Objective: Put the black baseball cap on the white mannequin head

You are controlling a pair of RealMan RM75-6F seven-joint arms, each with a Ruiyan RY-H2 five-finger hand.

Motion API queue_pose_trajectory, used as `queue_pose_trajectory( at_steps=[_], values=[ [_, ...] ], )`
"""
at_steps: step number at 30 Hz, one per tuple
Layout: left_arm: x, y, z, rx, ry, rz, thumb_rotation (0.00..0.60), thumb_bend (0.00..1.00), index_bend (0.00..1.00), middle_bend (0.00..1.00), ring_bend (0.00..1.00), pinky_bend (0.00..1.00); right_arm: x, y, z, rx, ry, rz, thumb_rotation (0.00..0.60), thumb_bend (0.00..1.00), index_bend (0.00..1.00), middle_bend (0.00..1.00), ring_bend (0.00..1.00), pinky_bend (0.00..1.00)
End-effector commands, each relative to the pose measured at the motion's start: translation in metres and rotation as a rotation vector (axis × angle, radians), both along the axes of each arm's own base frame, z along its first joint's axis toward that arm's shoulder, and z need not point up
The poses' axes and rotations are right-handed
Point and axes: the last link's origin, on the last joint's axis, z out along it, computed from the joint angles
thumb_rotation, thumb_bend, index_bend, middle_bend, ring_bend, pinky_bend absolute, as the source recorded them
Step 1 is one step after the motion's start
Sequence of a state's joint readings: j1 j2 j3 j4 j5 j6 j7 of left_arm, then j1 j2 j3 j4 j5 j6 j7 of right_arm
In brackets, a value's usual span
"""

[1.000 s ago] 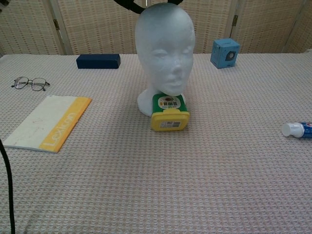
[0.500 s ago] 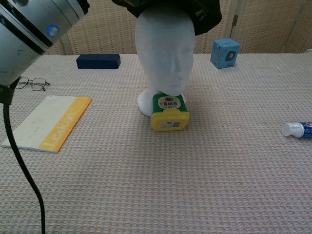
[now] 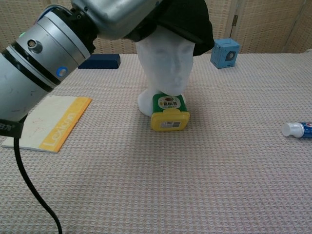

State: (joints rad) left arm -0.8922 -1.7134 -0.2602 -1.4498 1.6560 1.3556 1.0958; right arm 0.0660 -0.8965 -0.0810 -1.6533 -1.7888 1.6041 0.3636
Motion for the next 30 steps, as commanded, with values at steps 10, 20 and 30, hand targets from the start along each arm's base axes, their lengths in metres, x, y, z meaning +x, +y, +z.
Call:
queue_pose_trajectory(
  at_steps=[10, 20, 30],
  values=[
    [-0.012, -0.018, -0.006, 0.052, -0.020, 0.056, 0.600, 0.38, 0.53, 0.67, 0.46, 0.60, 0.001, -0.002, -0.004, 0.008, 0.009, -0.002, 0.600, 0.30, 0.00, 0.00, 0.00, 0.00],
    [-0.013, -0.040, -0.007, 0.048, -0.011, 0.154, 0.600, 0.35, 0.29, 0.49, 0.30, 0.49, 0.002, 0.001, -0.003, 0.002, 0.011, 0.001, 0.600, 0.30, 0.00, 0.00, 0.00, 0.00],
    [-0.024, -0.046, -0.008, 0.011, -0.018, 0.250, 0.600, 0.29, 0.16, 0.38, 0.21, 0.45, 0.002, 0.002, -0.003, -0.003, 0.014, 0.002, 0.600, 0.31, 0.00, 0.00, 0.00, 0.00]
  ],
)
